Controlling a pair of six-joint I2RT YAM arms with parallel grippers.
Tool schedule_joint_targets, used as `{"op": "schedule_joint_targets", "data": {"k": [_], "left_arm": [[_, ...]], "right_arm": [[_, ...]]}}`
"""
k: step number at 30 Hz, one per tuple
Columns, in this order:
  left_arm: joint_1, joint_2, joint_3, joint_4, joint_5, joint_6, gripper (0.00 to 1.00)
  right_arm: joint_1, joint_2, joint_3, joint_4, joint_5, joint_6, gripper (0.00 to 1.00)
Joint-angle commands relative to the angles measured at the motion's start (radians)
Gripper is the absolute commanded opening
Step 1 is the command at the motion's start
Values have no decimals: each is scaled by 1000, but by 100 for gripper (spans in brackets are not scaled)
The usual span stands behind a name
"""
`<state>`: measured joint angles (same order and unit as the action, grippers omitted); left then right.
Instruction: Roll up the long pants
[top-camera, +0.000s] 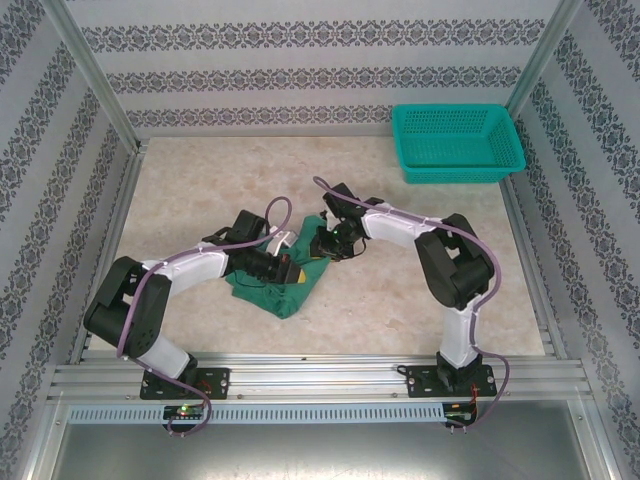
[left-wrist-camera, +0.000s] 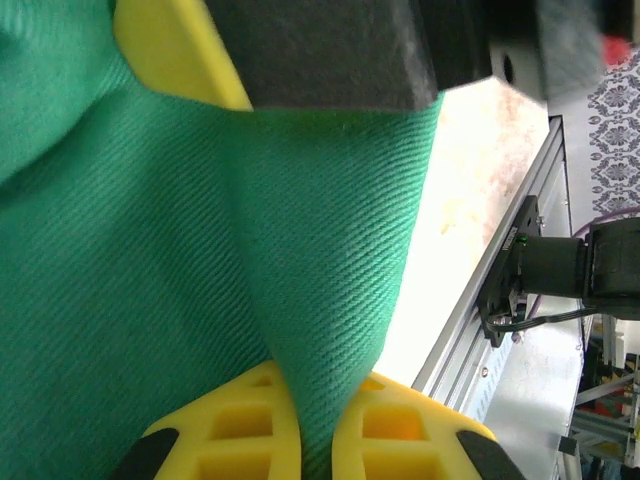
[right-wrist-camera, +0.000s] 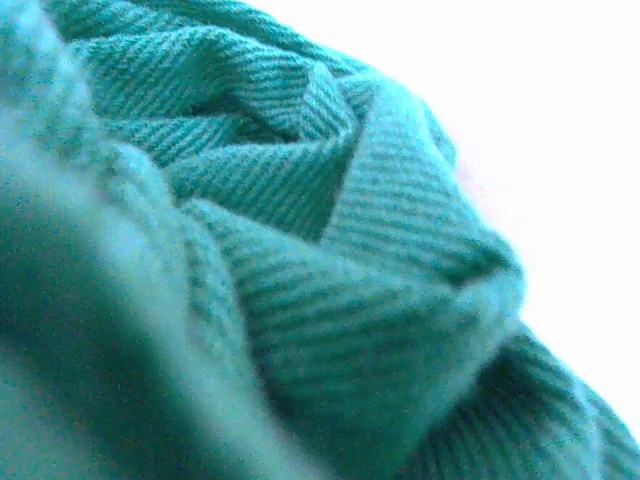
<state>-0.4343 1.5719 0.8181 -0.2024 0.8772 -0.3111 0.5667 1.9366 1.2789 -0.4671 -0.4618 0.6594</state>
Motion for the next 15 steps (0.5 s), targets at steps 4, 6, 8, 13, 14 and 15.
{"op": "schedule_joint_targets", "data": {"k": [4, 6, 8, 13, 14, 15], "left_arm": [[-36, 105, 122, -51, 53, 60, 0], [-68, 148, 165, -45, 84, 69, 0], [-95, 195, 206, -39, 113, 70, 0], [-117, 254, 228, 94, 251, 6, 0], [-115, 258, 226, 107, 261, -3, 0], [-115, 261, 223, 127, 283, -15, 0]], "right_arm": [[-73, -222, -254, -33, 138, 12, 0], [-74, -311, -326, -45, 153, 28, 0], [-74, -401, -379, -75, 174, 41, 0], [-67, -631, -412, -215, 249, 80, 0], [-68, -657, -405, -230, 257, 87, 0], [-68, -678, -390, -243, 258, 89, 24]]}}
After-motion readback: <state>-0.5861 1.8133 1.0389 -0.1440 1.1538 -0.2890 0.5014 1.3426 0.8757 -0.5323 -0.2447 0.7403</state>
